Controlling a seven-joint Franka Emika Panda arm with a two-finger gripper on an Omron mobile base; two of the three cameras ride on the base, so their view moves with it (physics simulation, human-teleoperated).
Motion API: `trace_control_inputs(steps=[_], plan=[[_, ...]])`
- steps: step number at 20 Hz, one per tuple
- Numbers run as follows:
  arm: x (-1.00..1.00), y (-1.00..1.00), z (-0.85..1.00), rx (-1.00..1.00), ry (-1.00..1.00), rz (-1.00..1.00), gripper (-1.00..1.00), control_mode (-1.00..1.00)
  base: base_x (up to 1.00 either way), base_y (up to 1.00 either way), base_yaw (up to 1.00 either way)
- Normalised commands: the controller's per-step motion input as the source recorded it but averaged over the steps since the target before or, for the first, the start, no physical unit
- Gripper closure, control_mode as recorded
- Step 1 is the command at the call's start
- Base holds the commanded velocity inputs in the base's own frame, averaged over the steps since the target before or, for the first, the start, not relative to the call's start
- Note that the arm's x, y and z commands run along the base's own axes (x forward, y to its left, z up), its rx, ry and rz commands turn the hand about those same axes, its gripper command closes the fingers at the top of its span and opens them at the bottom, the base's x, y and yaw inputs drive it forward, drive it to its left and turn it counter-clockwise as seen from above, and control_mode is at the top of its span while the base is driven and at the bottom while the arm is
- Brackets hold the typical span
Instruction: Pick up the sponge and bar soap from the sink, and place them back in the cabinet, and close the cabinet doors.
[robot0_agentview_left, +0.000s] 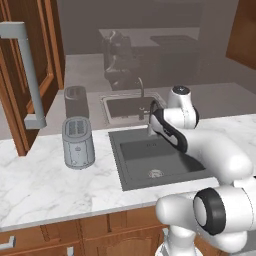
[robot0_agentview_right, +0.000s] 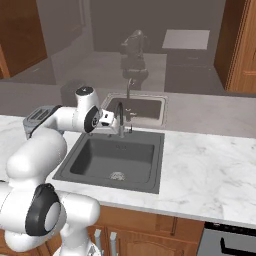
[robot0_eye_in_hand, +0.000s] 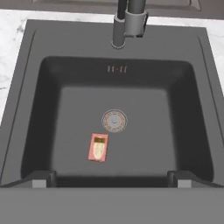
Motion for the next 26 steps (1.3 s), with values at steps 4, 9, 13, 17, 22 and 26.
trace_control_inputs(steps=[4,9,13,17,22,26], plan=[[0.31,0.0,0.0,0.0,0.0,0.0,-1.0,-1.0,0.0,0.0,0.0],[0.24,0.0,-0.08,0.0,0.0,0.0,-1.0,-1.0,0.0,0.0,0.0],[0.16,0.0,0.0,0.02,0.02,0.0,-1.0,-1.0,0.0,0.0,0.0],[0.08,0.0,-0.04,0.05,0.05,0.0,-1.0,-1.0,0.0,0.0,0.0],[0.0,0.0,-0.18,0.05,0.04,0.0,-1.0,-1.0,0.0,0.0,0.0],[0.0,0.0,-0.33,0.0,0.0,0.0,-1.0,-1.0,0.0,0.0,0.0]])
